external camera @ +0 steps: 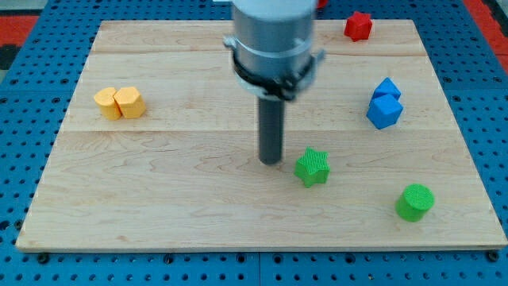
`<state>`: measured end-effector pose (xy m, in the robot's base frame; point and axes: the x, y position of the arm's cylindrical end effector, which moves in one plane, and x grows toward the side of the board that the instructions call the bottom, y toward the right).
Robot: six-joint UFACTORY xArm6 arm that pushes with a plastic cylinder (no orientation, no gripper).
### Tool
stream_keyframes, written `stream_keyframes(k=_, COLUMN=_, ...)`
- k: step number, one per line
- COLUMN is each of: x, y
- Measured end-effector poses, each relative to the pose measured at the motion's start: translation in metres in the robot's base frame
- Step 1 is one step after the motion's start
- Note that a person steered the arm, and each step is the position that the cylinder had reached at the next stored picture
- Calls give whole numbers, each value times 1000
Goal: Slide the green star closer to the green circle
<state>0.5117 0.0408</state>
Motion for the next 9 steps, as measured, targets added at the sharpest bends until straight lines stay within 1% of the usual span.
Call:
stream_keyframes(k=1, x=1, y=88)
stream_keyframes(k=2, x=-1, y=90)
stream_keyframes(k=3, x=-1, y=111)
stream_keyframes(k=5, x=-18, y=113)
stream_keyframes(k=7, x=-20, y=127)
stream_keyframes(k=9, x=-24, y=127)
